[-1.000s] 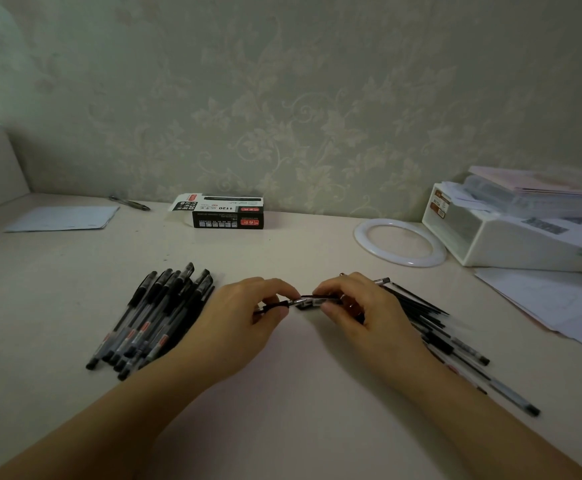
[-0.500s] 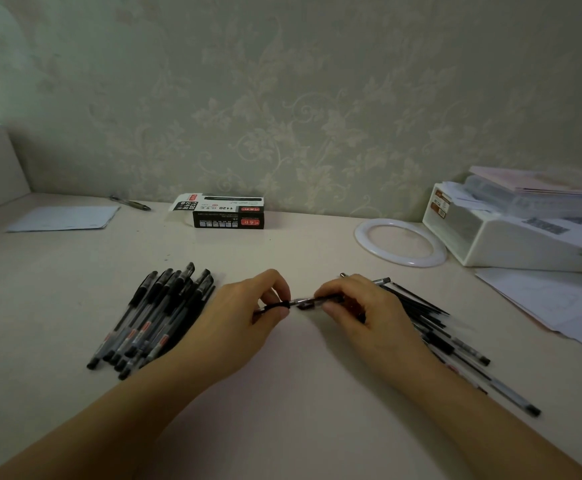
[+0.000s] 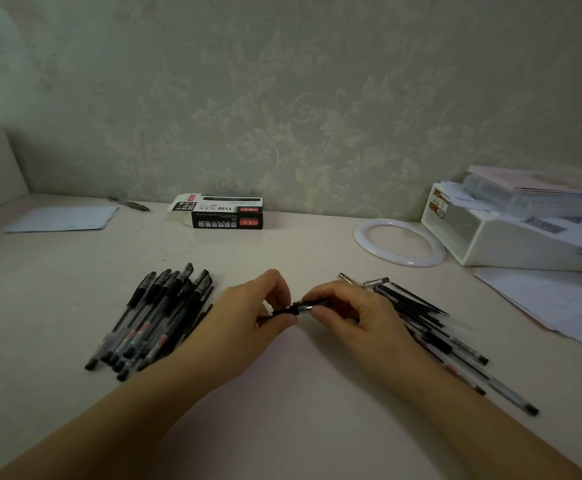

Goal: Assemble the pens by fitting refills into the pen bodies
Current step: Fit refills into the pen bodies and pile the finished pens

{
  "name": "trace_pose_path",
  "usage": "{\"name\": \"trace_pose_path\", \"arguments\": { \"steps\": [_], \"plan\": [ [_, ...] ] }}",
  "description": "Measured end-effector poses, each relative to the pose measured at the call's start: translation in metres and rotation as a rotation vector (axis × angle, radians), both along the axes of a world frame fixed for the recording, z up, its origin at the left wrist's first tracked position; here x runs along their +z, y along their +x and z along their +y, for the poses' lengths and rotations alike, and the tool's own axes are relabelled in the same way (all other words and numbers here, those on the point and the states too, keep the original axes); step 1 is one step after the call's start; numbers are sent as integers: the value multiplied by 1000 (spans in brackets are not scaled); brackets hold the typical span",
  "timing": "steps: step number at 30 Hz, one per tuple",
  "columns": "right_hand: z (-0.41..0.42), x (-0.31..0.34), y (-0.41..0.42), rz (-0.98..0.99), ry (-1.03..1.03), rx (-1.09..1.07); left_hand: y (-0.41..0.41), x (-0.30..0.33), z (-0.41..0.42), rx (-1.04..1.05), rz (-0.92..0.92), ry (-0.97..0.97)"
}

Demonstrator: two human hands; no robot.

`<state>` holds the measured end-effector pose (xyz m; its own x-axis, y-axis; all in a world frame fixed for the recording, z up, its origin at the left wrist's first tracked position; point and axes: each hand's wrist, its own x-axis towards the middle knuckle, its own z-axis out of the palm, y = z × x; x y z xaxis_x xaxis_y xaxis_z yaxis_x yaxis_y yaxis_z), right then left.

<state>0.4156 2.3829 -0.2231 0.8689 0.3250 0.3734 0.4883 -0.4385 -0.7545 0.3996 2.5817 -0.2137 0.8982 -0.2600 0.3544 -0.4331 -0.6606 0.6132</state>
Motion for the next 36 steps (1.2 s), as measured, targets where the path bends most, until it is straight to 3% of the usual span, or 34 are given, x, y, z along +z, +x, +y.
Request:
{"name": "trace_pose_path", "arguments": {
  "steps": [12,26,31,36],
  "plan": [
    [-3,-2,4,139,163,82,-1,4,-1,-25,-68,8],
    [6,-3,4,96,162,12,-4,8,-4,21,-160,23],
    [7,-5,4,68,209,-127,3,24,19,342,-311,52],
    [6,-2,2,-2,131,-150,11,24,58,696,-113,244]
  ]
}}
